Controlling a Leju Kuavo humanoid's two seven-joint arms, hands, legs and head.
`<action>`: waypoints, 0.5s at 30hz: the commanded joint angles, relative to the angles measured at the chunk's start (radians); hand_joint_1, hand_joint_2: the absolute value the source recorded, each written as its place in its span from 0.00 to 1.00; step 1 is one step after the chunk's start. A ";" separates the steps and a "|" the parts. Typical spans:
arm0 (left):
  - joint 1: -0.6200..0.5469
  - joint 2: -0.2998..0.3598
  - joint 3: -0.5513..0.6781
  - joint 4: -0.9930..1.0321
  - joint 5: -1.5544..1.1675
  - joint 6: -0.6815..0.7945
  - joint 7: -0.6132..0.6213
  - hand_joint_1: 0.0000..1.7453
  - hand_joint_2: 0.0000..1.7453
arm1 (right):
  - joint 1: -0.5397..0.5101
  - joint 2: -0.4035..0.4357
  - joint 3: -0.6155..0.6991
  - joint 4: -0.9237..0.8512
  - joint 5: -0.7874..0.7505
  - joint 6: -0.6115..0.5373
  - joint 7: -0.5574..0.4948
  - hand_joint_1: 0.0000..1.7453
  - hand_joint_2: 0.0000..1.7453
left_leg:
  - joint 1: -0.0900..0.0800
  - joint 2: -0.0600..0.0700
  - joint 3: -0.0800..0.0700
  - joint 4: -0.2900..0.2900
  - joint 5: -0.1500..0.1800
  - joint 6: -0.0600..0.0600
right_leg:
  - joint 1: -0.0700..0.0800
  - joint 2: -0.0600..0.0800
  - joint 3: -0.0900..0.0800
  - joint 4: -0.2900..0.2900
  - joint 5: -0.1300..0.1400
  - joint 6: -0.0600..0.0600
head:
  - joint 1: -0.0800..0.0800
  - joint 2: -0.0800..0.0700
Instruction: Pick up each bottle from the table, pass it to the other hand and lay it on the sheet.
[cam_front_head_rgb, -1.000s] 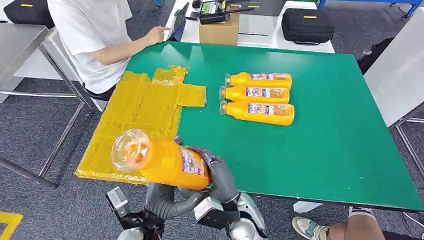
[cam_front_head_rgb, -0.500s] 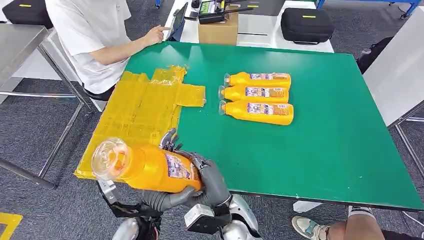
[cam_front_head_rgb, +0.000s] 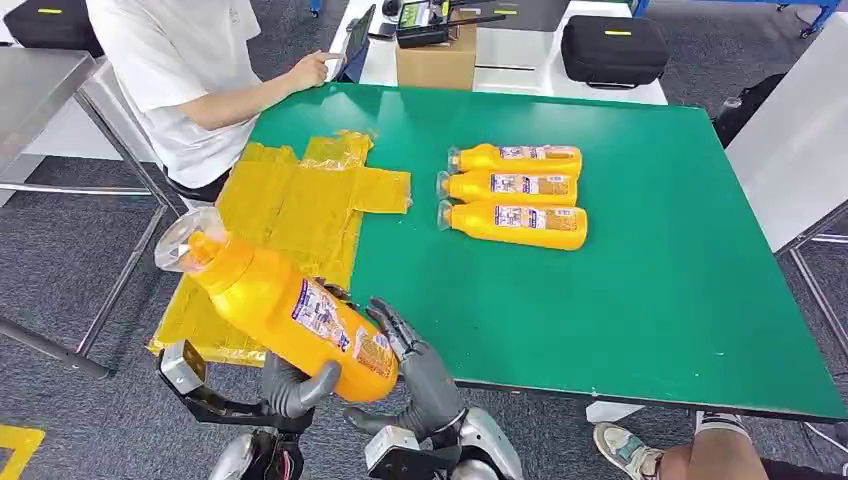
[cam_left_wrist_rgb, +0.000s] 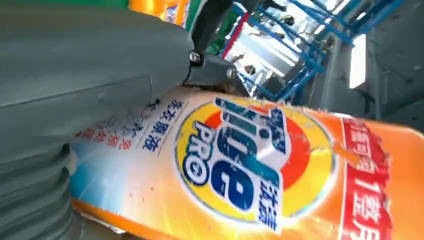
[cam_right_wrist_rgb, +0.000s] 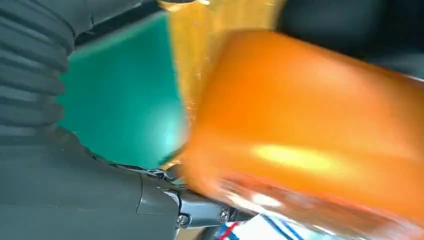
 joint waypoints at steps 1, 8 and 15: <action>-0.062 -0.031 0.069 0.037 -0.009 0.042 0.035 1.00 1.00 | 0.096 -0.084 0.021 -0.027 0.021 -0.053 0.038 0.00 0.00 | 0.000 -0.002 0.003 -0.001 -0.001 -0.001 | 0.000 -0.003 0.004 -0.001 -0.001 -0.001 | -0.001 0.000; -0.067 -0.039 0.092 0.044 -0.016 0.060 0.050 1.00 1.00 | 0.117 -0.106 0.036 -0.064 0.024 -0.083 0.056 0.00 0.00 | 0.000 0.000 0.005 -0.001 -0.002 -0.001 | 0.001 0.000 0.005 -0.001 -0.001 -0.002 | 0.000 0.000; -0.175 0.061 0.120 0.115 -0.873 0.707 -0.033 1.00 1.00 | 0.149 -0.143 0.059 -0.139 -0.019 -0.246 0.071 0.00 0.00 | 0.001 -0.001 0.006 -0.001 -0.002 -0.001 | 0.001 -0.002 0.008 -0.001 -0.002 -0.002 | 0.000 0.000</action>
